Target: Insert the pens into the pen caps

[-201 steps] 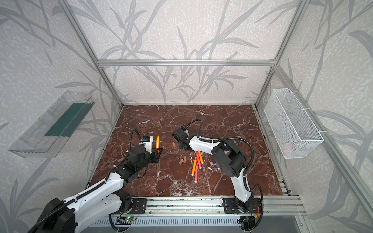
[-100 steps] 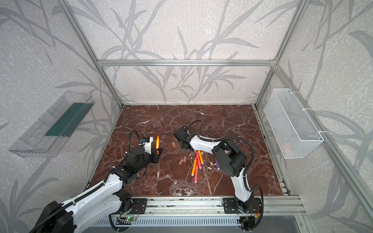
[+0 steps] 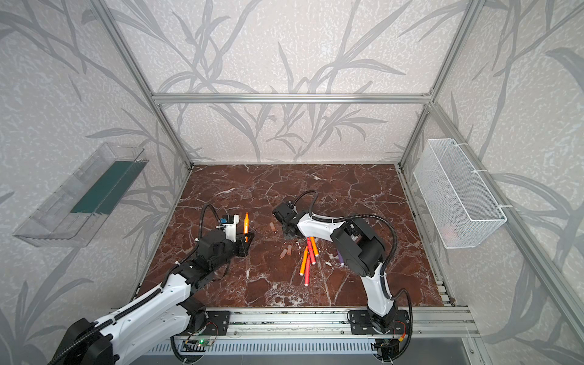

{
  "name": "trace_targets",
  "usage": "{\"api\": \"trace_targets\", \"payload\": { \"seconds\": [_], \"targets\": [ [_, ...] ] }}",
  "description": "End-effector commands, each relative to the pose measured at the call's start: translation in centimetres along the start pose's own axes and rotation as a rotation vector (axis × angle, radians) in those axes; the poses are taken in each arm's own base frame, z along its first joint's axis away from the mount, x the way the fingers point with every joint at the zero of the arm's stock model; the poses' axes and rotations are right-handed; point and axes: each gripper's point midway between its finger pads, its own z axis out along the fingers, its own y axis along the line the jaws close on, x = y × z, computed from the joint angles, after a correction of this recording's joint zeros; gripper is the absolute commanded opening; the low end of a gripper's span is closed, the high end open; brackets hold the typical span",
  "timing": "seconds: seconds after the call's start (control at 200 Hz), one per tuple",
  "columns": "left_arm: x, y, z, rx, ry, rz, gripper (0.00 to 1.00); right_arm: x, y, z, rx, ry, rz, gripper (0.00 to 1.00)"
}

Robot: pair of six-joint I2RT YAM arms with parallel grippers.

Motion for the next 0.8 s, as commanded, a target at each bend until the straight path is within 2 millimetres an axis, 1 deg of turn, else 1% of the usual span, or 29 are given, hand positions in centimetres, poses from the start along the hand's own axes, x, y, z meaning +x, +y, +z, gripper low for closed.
{"api": "trace_targets", "payload": {
  "seconds": [0.0,0.04,0.085,0.155,0.29,0.375,0.495,0.51,0.525,0.625,0.72,0.795],
  "targets": [
    [0.1,0.0,0.0,0.009,0.002,-0.015,0.0,2.3,-1.3,0.9,0.039,0.054,-0.003,0.19],
    [0.1,-0.1,0.0,0.012,0.004,-0.014,0.0,2.4,-1.4,0.9,0.038,0.052,0.0,0.14],
    [0.1,-0.3,0.1,0.021,0.006,-0.014,0.0,2.3,-1.3,0.7,0.032,0.045,0.005,0.12],
    [0.1,-0.7,0.2,0.044,0.01,-0.012,0.0,1.9,-1.2,0.2,0.02,0.029,0.014,0.1],
    [0.2,-2.0,0.3,0.11,0.022,-0.007,0.0,0.3,-0.8,-2.0,-0.041,-0.036,0.041,0.07],
    [0.2,-3.0,0.2,0.156,0.023,-0.002,0.0,-1.1,-0.7,-4.1,-0.092,-0.097,0.07,0.04],
    [0.4,-4.4,0.0,0.21,0.013,0.011,0.0,-3.4,-0.5,-7.9,-0.187,-0.208,0.115,0.02],
    [0.5,-4.7,0.0,0.218,0.011,0.014,0.0,-3.5,-0.4,-8.0,-0.199,-0.213,0.119,0.02],
    [0.5,-4.8,0.0,0.222,0.009,0.018,0.0,-4.2,-0.3,-9.3,-0.23,-0.246,0.133,0.02],
    [0.9,-6.1,-0.1,0.248,-0.001,0.048,0.0,-5.7,-0.2,-12.1,-0.322,-0.334,0.189,0.0],
    [1.3,-7.5,-0.3,0.272,-0.006,0.084,0.0,-6.8,-0.1,-14.8,-0.403,-0.423,0.227,0.0],
    [1.7,-8.5,-0.3,0.299,-0.011,0.101,0.0,-7.4,0.0,-16.2,-0.463,-0.474,0.259,0.0]
  ]
}}
